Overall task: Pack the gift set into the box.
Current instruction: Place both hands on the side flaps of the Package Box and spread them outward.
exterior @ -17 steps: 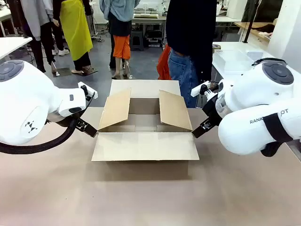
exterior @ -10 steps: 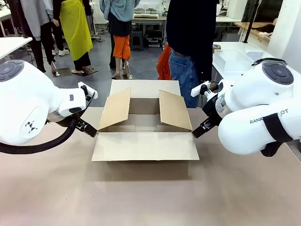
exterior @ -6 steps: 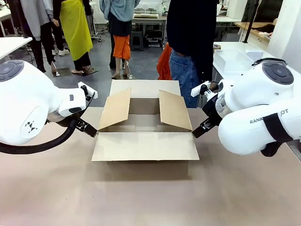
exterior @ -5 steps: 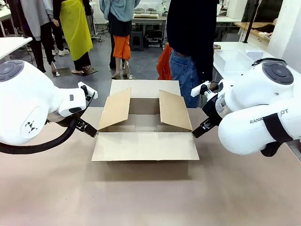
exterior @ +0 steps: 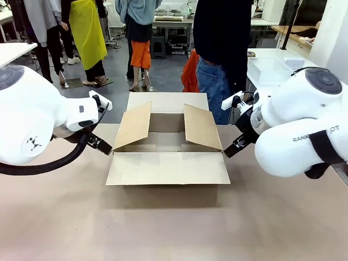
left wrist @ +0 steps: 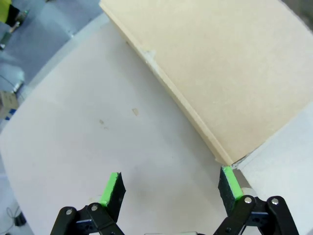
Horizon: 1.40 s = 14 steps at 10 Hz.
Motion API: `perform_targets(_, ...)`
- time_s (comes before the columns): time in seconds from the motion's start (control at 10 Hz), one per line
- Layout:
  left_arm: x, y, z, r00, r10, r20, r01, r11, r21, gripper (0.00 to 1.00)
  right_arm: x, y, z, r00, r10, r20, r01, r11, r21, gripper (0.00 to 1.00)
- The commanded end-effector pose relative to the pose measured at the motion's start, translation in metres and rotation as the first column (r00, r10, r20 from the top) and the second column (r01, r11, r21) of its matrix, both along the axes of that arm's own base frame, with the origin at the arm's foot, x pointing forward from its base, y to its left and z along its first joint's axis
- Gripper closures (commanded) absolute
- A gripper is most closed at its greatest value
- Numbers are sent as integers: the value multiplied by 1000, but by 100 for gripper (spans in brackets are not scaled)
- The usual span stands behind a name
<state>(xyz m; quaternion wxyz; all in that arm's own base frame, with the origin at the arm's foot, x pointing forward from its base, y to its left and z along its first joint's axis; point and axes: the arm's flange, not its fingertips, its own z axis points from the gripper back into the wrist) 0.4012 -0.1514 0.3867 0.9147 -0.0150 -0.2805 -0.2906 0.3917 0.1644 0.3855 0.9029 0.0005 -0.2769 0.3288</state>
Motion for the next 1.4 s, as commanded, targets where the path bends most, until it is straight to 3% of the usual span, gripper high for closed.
perform_targets(0.0,-49,23,36,1000,-11,27,11,1000,-27,0,-36,-13,45,1000,6,18,-5,1000,-12,0)
perform_targets(0.2,-97,51,75,994,-10,107,19,996,-85,0,-77,-36,86,999,-37,6,37,997,71,0)
perform_targets(0.3,-115,67,87,992,-18,125,33,993,-117,0,-96,-53,103,998,-56,-32,61,981,182,0)
perform_targets(0.4,-127,89,96,989,-73,129,98,975,-199,0,-113,-77,121,988,-146,-57,157,926,344,0)
perform_targets(0.5,-135,119,96,986,-110,126,146,934,-326,0,-127,-111,134,960,-245,-135,280,816,506,0)
perform_targets(0.7,-146,207,85,986,-115,123,167,762,-626,0,-155,-203,142,937,-265,-229,341,535,773,0)
perform_targets(0.9,-153,289,52,991,-3,136,117,529,-841,0,-152,-290,111,916,-222,-335,389,287,875,0)
perform_targets(1.0,-151,318,25,993,67,99,62,415,-908,0,-142,-324,83,897,-188,-399,429,159,889,0)
perform_targets(1.1,-144,334,-7,989,142,26,-24,341,-940,0,-126,-345,44,870,-178,-459,476,61,878,0)
perform_targets(1.2,-140,335,-32,994,111,13,-22,308,-951,0,-117,-350,17,871,-155,-467,474,13,880,0)
perform_targets(1.3,-133,332,-46,992,121,-46,-83,320,-944,0,-115,-348,4,866,-194,-461,475,30,880,0)
